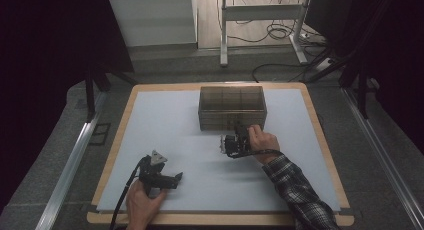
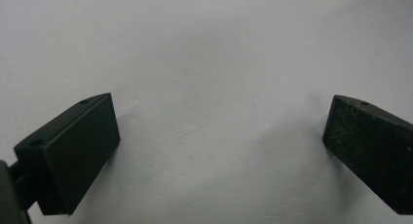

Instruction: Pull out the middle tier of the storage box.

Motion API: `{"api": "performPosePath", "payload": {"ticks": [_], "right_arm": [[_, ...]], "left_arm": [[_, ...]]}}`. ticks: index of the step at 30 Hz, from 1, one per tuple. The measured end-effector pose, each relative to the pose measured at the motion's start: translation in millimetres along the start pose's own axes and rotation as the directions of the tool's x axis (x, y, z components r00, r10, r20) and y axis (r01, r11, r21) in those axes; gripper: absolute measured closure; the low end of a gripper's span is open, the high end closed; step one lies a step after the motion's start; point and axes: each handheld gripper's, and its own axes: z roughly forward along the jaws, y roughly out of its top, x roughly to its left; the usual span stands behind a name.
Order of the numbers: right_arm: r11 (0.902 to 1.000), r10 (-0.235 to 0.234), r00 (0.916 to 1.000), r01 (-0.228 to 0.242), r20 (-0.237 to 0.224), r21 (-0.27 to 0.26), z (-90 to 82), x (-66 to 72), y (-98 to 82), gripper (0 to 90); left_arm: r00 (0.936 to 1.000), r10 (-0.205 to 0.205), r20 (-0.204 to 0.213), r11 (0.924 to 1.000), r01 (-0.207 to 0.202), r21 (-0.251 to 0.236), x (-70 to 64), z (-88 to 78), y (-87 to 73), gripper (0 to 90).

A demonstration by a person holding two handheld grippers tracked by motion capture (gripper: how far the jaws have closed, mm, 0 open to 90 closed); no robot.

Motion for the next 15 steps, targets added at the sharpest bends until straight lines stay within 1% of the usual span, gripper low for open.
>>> {"api": "performPosePath", "payload": {"ticks": [1, 2, 4, 5, 6, 7, 8, 9, 10, 11, 15], "right_arm": [[1.0, 0.002, 1.0, -0.002, -0.003, -0.006, 1.3, 0.4, 0.4, 71.6], [0.9999, -0.005, 1.0, 0.006, 0.004, -0.01, 2.5, 0.6, 1.1, 72.0], [0.9999, -0.014, 0.9999, 0.014, 0.004, -0.001, 2.8, 0.4, 3.1, 73.1], [0.9999, -0.013, 0.9997, 0.013, 0.019, -0.005, 3.7, 1.1, 3.7, 74.1], [0.9999, -0.013, 0.9997, 0.013, 0.019, -0.005, 3.7, 1.1, 3.7, 74.1], [0.9998, -0.018, 0.9997, 0.018, 0.019, 0.007, 5.2, 1.4, 5.3, 74.9], [0.9991, -0.031, 0.9992, 0.03, 0.024, 0.03, 4.6, 1.4, 6.4, 75.8], [0.9997, -0.022, 0.9996, 0.022, 0.017, 0.01, 6.7, 2.4, 5.9, 76.7], [0.9999, -0.015, 0.9994, 0.015, -0.031, 0.004, 8.0, 1.8, 5.9, 77.3], [0.9997, -0.023, 0.9993, 0.023, 0.029, 0.006, 7.3, 3.7, 6.3, 78.0], [0.9999, -0.009, 0.9998, 0.009, 0.02, 0.011, 6.6, 1.7, 6.6, 79.5]], "left_arm": [[1.0, 0.0, 0.0, 1.0, 0.0, 0.0, 0.0, 0.0, 0.0, 0.0], [1.0, 0.0, 0.0, 1.0, 0.0, 0.0, 0.0, 0.0, 0.0, 0.0], [1.0, 0.0, 0.0, 1.0, 0.0, -0.001, 0.0, 0.1, 0.0, 0.0], [1.0, 0.0, 0.0, 1.0, 0.0, -0.001, 0.0, 0.1, 0.0, 0.0], [1.0, 0.0, 0.001, 1.0, 0.0, -0.001, 0.0, 0.0, 0.0, 0.0], [1.0, 0.0, 0.0, 1.0, 0.0, -0.001, 0.0, 0.0, 0.0, 0.0], [1.0, 0.0, 0.001, 1.0, 0.0, -0.001, 0.0, 0.0, 0.0, 0.0], [1.0, 0.0, 0.001, 1.0, 0.0, -0.001, 0.0, 0.0, 0.0, 0.0], [1.0, 0.0, 0.0, 1.0, 0.0, -0.001, 0.0, 0.0, 0.0, 0.0], [1.0, 0.0, 0.0, 1.0, 0.0, -0.001, 0.0, 0.0, 0.0, 0.0], [1.0, 0.0, 0.0, 1.0, 0.0, -0.001, 0.0, 0.0, 0.0, 0.0]]}}
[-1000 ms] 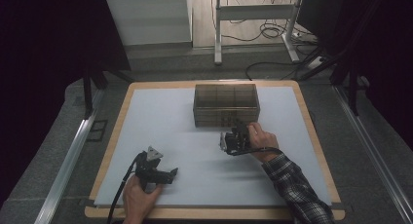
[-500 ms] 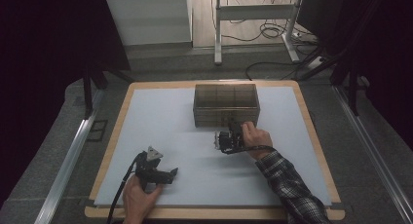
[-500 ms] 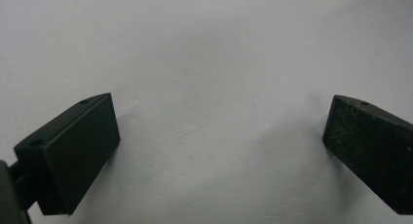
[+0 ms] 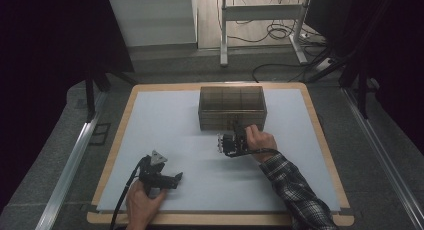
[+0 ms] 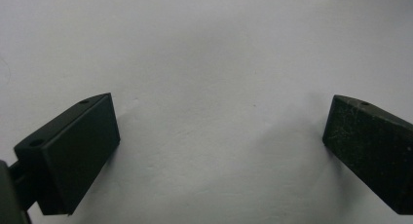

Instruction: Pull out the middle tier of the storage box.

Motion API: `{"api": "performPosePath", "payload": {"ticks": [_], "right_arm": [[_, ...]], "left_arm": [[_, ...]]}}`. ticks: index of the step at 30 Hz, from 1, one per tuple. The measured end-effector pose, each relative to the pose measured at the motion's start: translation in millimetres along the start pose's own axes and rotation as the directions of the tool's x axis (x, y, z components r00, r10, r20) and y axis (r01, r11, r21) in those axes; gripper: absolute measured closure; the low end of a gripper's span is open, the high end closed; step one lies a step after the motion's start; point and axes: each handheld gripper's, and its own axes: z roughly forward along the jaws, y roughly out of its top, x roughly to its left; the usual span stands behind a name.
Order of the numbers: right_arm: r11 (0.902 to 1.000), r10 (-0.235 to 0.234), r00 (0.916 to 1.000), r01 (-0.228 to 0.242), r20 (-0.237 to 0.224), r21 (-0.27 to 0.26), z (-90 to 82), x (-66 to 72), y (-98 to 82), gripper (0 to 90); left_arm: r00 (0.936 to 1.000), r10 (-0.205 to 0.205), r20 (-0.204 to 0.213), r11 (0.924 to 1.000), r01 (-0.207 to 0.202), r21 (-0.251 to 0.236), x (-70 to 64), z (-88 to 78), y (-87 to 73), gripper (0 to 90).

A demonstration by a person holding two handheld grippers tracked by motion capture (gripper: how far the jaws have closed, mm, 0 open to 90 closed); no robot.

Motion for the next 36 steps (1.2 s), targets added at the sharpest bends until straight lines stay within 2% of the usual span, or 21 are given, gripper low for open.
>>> {"api": "performPosePath", "payload": {"ticks": [2, 3, 4, 6, 12, 13, 18, 19, 28, 29, 30, 33, 36], "right_arm": [[1.0, -0.003, 0.9999, 0.003, -0.017, -0.004, -0.9, -0.7, -0.3, 79.8], [1.0, -0.006, 0.9999, 0.006, -0.012, -0.004, -1.6, -0.2, -0.4, 79.8], [0.9999, -0.003, 0.9999, 0.003, 0.016, -0.013, -2.3, 1.0, -0.8, 79.8], [0.9999, 0.0, 0.9999, 0.0, -0.013, -0.017, -4.3, 0.2, -1.0, 79.8], [0.9995, 0.004, 0.9997, -0.005, -0.025, -0.032, -11.4, 1.4, -2.7, 79.7], [0.9995, 0.006, 0.9999, -0.007, -0.015, -0.032, -12.7, 1.9, -3.0, 79.7], [0.9996, 0.008, 0.9997, -0.009, -0.025, -0.028, -18.0, 2.0, -4.3, 79.6], [0.9989, 0.015, 0.9995, -0.016, -0.028, -0.043, -18.1, 2.7, -4.8, 79.6], [0.998, 0.02, 0.9989, -0.023, -0.042, -0.059, -28.5, 4.5, -5.1, 79.4], [0.9988, 0.014, 0.9993, -0.016, -0.034, -0.046, -30.4, 4.9, -5.1, 79.4], [0.9976, 0.021, 0.999, -0.023, -0.04, -0.065, -30.3, 5.6, -5.8, 79.4], [0.9973, 0.022, 0.9992, -0.024, -0.034, -0.07, -33.8, 7.2, -5.3, 79.4], [0.9982, 0.016, 0.9994, -0.018, -0.03, -0.057, -34.5, 7.2, -4.8, 78.6]], "left_arm": [[1.0, 0.0, 0.0, 1.0, 0.0, 0.0, 0.0, 0.0, 0.0, 0.0], [1.0, 0.0, 0.0, 1.0, 0.0, 0.0, 0.0, 0.0, 0.0, 0.0], [1.0, 0.0, 0.0, 1.0, 0.0, 0.0, 0.0, 0.0, 0.0, 0.0], [1.0, 0.0, 0.0, 1.0, 0.0, 0.0, 0.0, 0.0, 0.0, 0.0], [1.0, 0.0, 0.0, 1.0, 0.0, 0.0, 0.0, 0.0, 0.0, 0.0], [1.0, 0.0, -0.001, 1.0, 0.0, 0.001, 0.0, -0.1, 0.0, 0.0], [1.0, 0.0, 0.0, 1.0, 0.0, 0.001, 0.0, -0.1, 0.0, 0.0], [1.0, 0.0, 0.0, 1.0, 0.0, 0.001, 0.0, -0.1, 0.0, 0.0], [1.0, 0.0, 0.0, 1.0, 0.0, 0.001, 0.0, -0.1, 0.0, 0.0], [1.0, 0.001, -0.001, 1.0, -0.001, 0.001, 0.0, -0.1, 0.0, 0.0], [1.0, 0.0, -0.001, 1.0, 0.0, 0.001, 0.0, -0.1, 0.0, 0.0], [1.0, 0.0, -0.001, 1.0, 0.0, 0.001, 0.0, -0.1, 0.0, 0.0], [1.0, 0.0, -0.001, 1.0, 0.0, 0.001, 0.0, -0.1, 0.0, 0.0]]}}
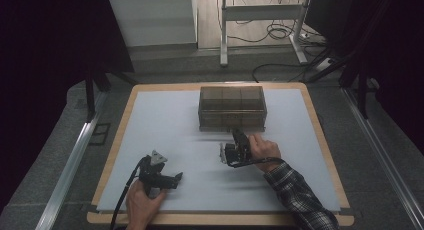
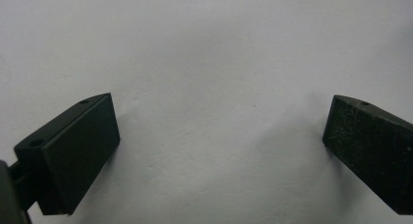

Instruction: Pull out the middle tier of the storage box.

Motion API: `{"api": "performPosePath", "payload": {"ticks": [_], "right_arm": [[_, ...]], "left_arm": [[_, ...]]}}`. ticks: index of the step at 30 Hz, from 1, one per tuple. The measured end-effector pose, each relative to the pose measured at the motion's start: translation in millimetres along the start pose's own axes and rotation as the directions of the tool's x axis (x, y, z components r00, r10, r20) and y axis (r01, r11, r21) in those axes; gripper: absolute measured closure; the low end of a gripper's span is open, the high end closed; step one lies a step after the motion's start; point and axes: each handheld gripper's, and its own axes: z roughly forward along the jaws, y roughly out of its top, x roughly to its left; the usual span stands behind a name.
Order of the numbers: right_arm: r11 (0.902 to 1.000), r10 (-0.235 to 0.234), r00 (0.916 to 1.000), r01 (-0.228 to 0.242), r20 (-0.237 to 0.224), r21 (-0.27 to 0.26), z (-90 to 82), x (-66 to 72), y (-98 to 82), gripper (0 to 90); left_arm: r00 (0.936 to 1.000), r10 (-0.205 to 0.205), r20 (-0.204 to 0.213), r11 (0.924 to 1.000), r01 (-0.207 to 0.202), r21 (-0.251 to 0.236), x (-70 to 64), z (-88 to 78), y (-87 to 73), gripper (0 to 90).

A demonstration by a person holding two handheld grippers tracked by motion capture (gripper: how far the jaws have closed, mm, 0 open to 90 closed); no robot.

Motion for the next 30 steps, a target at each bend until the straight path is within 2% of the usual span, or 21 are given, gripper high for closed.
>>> {"api": "performPosePath", "payload": {"ticks": [1, 3, 5, 7, 9, 14, 17, 20, 25, 27, 30], "right_arm": [[0.9998, 0.009, 0.9999, -0.009, 0.005, -0.02, 1.5, 0.8, -1.0, 78.3], [0.9999, 0.004, 1.0, -0.004, -0.009, -0.013, 1.1, -0.6, -1.4, 77.4], [0.9999, 0.011, 0.9999, -0.011, -0.013, -0.013, 0.1, -2.0, -2.1, 74.0], [0.9992, 0.023, 0.9994, -0.024, -0.026, -0.033, -0.5, -3.8, -3.1, 73.6], [0.9993, 0.028, 0.9992, -0.028, -0.027, -0.026, -1.9, -5.2, -3.1, 73.5], [0.9954, 0.082, 0.9939, -0.086, -0.073, -0.043, -4.4, -14.4, -6.2, 72.7], [0.9886, 0.13, 0.9845, -0.138, -0.118, -0.062, -5.7, -21.7, -8.9, 72.3], [0.9845, 0.148, 0.9783, -0.159, -0.145, -0.073, -7.2, -27.8, -11.2, 72.3], [0.9742, 0.185, 0.9618, -0.206, -0.202, -0.091, -7.9, -35.7, -16.2, 71.8], [0.9694, 0.201, 0.9535, -0.226, -0.225, -0.095, -7.9, -39.4, -18.9, 71.8], [0.9601, 0.231, 0.9367, -0.263, -0.263, -0.095, -7.3, -44.4, -22.7, 71.8]], "left_arm": [[1.0, 0.0, 0.0, 1.0, 0.0, 0.0, 0.0, 0.0, 0.0, 0.0], [1.0, 0.0, 0.0, 1.0, 0.0, 0.0, 0.0, 0.0, 0.0, 0.0], [1.0, 0.0, 0.0, 1.0, 0.0, 0.0, 0.0, 0.0, 0.0, 0.0], [1.0, 0.0, 0.0, 1.0, 0.0, 0.0, 0.0, 0.0, 0.0, 0.0], [1.0, 0.0, 0.0, 1.0, 0.0, 0.0, 0.0, 0.0, 0.0, 0.0], [1.0, 0.001, 0.0, 1.0, -0.001, 0.0, 0.0, 0.0, 0.0, 0.0], [1.0, 0.0, 0.0, 1.0, 0.0, 0.0, 0.0, 0.0, 0.0, 0.0], [1.0, -0.005, 0.0, 1.0, 0.005, -0.004, -0.3, 0.3, 0.0, 0.0], [1.0, -0.005, 0.0, 1.0, 0.005, -0.004, -0.3, 0.3, 0.0, 0.0], [1.0, -0.005, 0.0, 1.0, 0.005, -0.004, -0.3, 0.3, 0.0, 0.0], [1.0, -0.002, 0.0, 1.0, 0.002, -0.004, -0.1, 0.3, 0.1, 0.0]]}}
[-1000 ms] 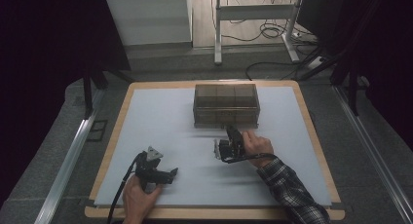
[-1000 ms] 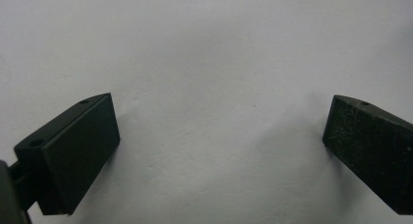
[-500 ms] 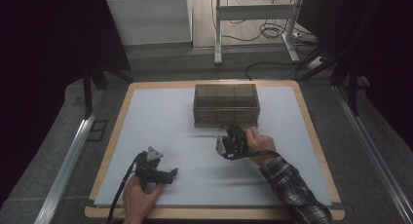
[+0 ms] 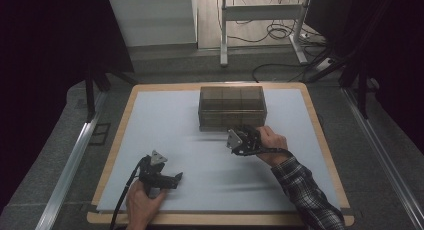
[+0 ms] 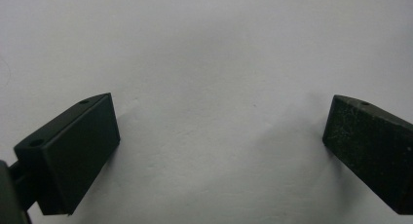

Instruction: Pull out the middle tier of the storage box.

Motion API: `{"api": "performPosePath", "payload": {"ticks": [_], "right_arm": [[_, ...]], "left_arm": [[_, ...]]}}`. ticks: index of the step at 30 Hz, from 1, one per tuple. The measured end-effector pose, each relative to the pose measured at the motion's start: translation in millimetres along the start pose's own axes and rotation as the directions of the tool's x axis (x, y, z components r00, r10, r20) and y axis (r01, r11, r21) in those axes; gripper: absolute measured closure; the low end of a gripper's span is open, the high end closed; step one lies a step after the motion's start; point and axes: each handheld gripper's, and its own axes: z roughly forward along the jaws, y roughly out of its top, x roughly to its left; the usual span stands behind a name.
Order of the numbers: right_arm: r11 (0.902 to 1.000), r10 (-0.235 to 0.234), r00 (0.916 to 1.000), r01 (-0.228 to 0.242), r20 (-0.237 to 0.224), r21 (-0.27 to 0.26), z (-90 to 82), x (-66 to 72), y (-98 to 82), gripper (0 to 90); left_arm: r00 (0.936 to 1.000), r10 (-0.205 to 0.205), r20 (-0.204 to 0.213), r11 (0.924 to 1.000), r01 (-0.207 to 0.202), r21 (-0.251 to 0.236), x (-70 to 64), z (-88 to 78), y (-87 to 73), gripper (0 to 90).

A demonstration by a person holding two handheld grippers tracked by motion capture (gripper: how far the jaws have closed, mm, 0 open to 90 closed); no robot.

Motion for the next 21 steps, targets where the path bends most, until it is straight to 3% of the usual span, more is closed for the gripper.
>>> {"api": "performPosePath", "payload": {"ticks": [10, 11, 15, 17, 19, 20, 21], "right_arm": [[0.9975, 0.062, 0.9927, -0.065, -0.104, -0.029, -2.0, -14.6, -4.6, 70.9], [0.996, 0.074, 0.9878, -0.08, -0.137, -0.04, -2.5, -19.1, -5.6, 70.2], [0.9919, 0.106, 0.9779, -0.117, -0.18, -0.05, -3.2, -25.6, -7.0, 69.0], [0.9878, 0.13, 0.9642, -0.146, -0.231, -0.055, -3.4, -32.3, -8.9, 68.0], [0.9872, 0.133, 0.9626, -0.15, -0.236, -0.055, -3.4, -33.8, -9.5, 68.0], [0.9847, 0.145, 0.9544, -0.165, -0.261, -0.055, -3.6, -37.7, -10.9, 68.0], [0.9844, 0.146, 0.952, -0.166, -0.269, -0.056, -3.6, -39.4, -11.5, 68.0]], "left_arm": [[1.0, 0.005, 0.001, 1.0, -0.005, 0.004, 0.4, -0.3, 0.0, 0.0], [1.0, 0.005, 0.001, 1.0, -0.005, 0.004, 0.4, -0.3, 0.0, 0.0], [1.0, 0.006, 0.001, 1.0, -0.006, 0.004, 0.4, -0.3, 0.0, 0.0], [1.0, 0.006, 0.001, 1.0, -0.006, 0.004, 0.4, -0.3, 0.0, 0.0], [1.0, 0.006, 0.001, 1.0, -0.006, 0.004, 0.4, -0.3, 0.1, 0.0], [1.0, 0.003, 0.001, 1.0, -0.003, 0.004, 0.2, -0.3, 0.0, 0.0], [1.0, 0.003, 0.001, 1.0, -0.003, 0.004, 0.2, -0.3, 0.0, 0.0]]}}
